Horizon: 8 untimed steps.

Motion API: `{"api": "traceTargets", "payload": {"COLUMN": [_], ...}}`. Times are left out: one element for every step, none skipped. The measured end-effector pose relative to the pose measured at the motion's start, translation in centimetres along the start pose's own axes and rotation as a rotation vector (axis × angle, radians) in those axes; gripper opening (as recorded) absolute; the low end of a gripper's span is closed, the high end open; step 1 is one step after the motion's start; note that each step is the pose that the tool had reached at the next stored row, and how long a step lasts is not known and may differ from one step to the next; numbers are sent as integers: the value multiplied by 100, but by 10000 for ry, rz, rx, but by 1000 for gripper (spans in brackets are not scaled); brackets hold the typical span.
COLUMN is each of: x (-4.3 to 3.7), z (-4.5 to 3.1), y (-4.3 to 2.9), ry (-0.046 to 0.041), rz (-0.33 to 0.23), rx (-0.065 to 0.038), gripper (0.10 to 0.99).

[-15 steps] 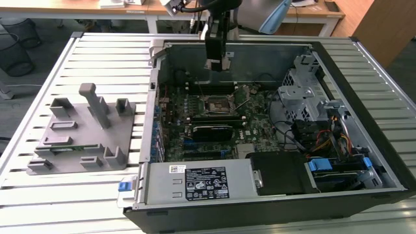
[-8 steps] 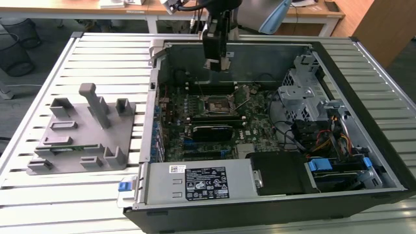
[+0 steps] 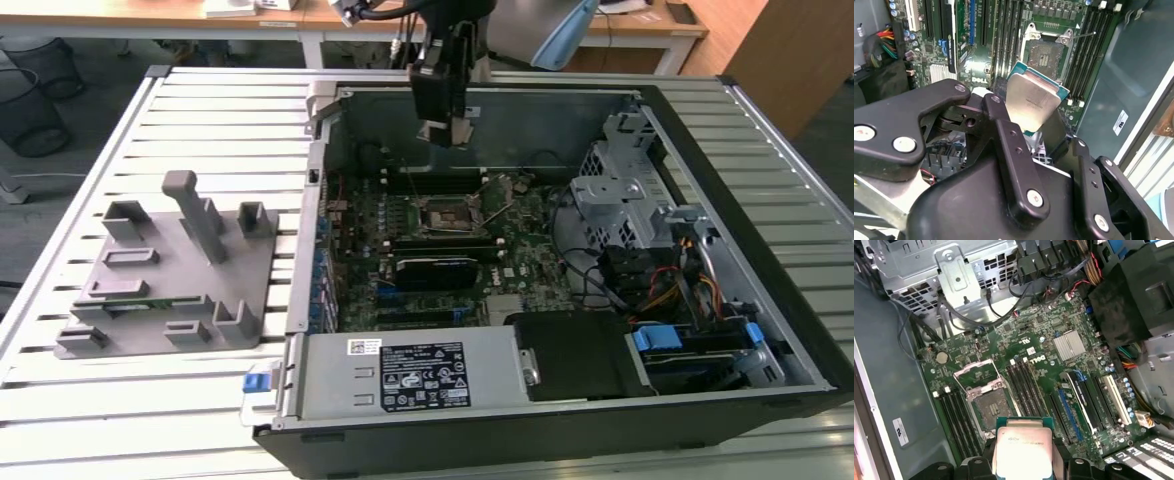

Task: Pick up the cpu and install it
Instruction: 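Place the cpu into insertion slot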

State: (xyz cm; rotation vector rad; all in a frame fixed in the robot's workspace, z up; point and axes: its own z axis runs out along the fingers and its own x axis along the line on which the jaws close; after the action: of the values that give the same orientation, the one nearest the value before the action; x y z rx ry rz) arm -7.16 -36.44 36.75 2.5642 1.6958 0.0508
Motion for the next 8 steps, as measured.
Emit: {"api": "traceTargets", "payload": {"x": [3, 4, 7, 9, 9, 9, 9, 10], "z": [4, 10, 18, 27, 35, 44, 52, 60], "y": [-1, -1, 2, 6, 5, 5, 4, 4], "ry": [-2, -2, -1, 6, 18, 31, 43, 58], "rz": [38, 41, 24, -61, -205, -399, -578, -759], "rx": [0, 0, 0, -1, -3, -4, -6, -7], "gripper": [525, 525, 525, 525, 525, 525, 525, 525]}}
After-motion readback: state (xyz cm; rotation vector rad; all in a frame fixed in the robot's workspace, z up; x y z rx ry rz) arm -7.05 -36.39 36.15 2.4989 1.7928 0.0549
